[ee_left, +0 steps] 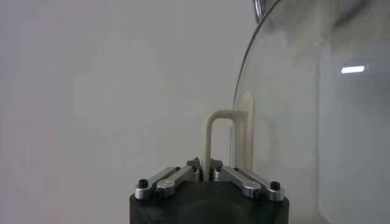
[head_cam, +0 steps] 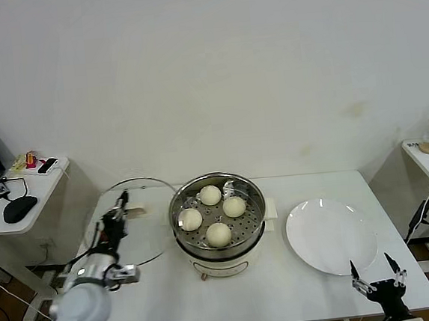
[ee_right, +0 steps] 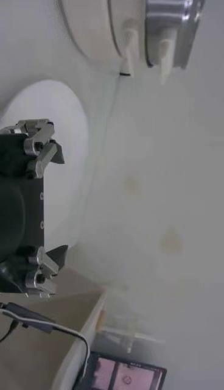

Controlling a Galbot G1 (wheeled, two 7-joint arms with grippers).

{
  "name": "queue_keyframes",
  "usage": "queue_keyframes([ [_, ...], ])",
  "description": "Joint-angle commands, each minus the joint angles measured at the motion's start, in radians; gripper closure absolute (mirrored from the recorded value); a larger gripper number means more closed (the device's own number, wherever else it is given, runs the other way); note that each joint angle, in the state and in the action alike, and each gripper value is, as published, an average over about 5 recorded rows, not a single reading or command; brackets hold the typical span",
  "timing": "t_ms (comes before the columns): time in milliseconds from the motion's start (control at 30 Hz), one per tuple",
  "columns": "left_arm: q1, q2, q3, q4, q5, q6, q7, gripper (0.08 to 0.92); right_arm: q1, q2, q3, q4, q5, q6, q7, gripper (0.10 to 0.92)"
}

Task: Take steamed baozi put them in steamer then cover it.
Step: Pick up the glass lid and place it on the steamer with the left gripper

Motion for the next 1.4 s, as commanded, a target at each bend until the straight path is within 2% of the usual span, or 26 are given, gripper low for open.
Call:
queue_keyframes([
  [33,-0.304,-0.101,0.348,0.006,0.151,0.177,0.171,0.849,0.032,0.012,-0.016,-0.016,-0.112,-0.009,-0.001,0.203],
  [233,-0.356,-0.210,0.413,0.049,0.245,0.243,0.255,0.849,0.039,0.017,-0.026,-0.028,-0.136,-0.010,-0.004,0.203],
  [467,-0.367,-0.314,0.425,0.096,0.261,0.325,0.334,0.849,0.037,0.020,-0.027,-0.036,-0.162,-0.015,-0.004,0.203],
  [767,-0.370,-0.368,0.440,0.102,0.217,0.386,0.352,0.849,0.038,0.025,-0.038,-0.050,-0.187,-0.013,-0.004,0.203],
  [1100,-0.333,-0.425,0.450,0.124,0.285,0.373,0.337,0.849,0.036,0.025,-0.047,-0.053,-0.195,-0.013,-0.007,0.203],
  [1400,-0.311,-0.439,0.442,0.153,0.352,0.335,0.316,0.849,0.029,0.026,-0.054,-0.054,-0.194,-0.009,-0.008,0.203],
])
